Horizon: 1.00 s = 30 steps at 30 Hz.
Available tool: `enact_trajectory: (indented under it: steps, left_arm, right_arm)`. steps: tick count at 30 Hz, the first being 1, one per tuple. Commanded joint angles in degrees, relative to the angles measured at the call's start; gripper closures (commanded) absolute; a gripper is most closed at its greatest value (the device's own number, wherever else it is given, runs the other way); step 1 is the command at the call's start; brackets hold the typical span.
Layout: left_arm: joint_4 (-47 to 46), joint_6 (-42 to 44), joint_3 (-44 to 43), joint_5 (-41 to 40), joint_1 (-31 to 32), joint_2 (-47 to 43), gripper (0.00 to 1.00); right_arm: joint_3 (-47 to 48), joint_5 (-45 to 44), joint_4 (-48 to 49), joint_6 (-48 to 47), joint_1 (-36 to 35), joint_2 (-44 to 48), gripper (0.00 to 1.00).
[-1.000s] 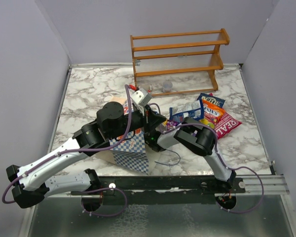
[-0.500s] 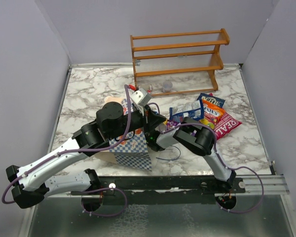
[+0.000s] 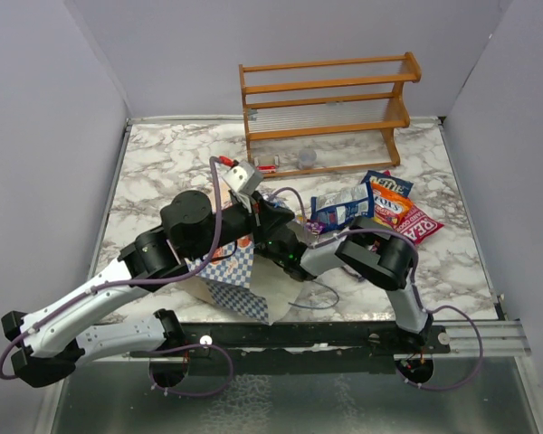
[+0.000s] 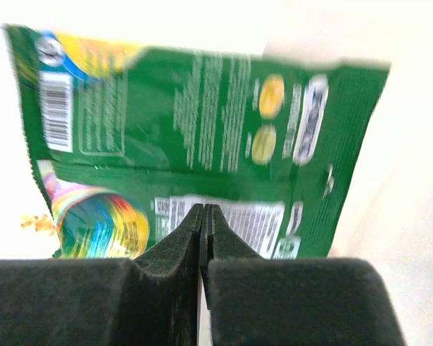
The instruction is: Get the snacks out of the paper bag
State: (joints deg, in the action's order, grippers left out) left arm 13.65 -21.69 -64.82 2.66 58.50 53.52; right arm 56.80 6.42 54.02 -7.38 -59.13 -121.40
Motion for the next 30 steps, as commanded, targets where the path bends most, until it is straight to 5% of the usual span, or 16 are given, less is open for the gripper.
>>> enact_trajectory:
  steps: [1, 16, 18, 21, 26, 30]
  left_arm:
    - [0.31, 0.34, -0.72, -3.4, 0.47, -3.77, 1.0]
    - [-0.62, 0.32, 1.22, -6.1, 0.47, -5.63, 1.0]
    - [-0.93, 0.14, 0.99, -5.19, 0.47, -5.47, 1.0]
    - [-1.52, -0.23, 0.63, -2.82, 0.47, -4.73, 1.0]
    - [-1.45, -0.33, -0.47, 1.51, 0.47, -1.61, 1.0]
    - [-1.52, -0.19, -1.8, 3.84, 0.47, 1.03, 1.0]
  right_arm:
    - [-4.42, -2.15, 1.92, -0.44, 0.42, 6.52, 0.99]
    - [-10.88, -7.31, 0.28, 3.28, 0.35, 10.66, 0.97]
    - [-9.37, -10.86, -1.59, 2.5, 0.34, 9.62, 0.84]
    - [-7.82, -12.88, -3.34, 1.82, 0.39, 8.64, 0.48]
    - [-5.49, -7.82, -4.38, 2.0, 0.39, 7.13, 0.05]
    - [-2.8, -4.3, -5.12, 4.1, 0.27, 5.71, 0.01]
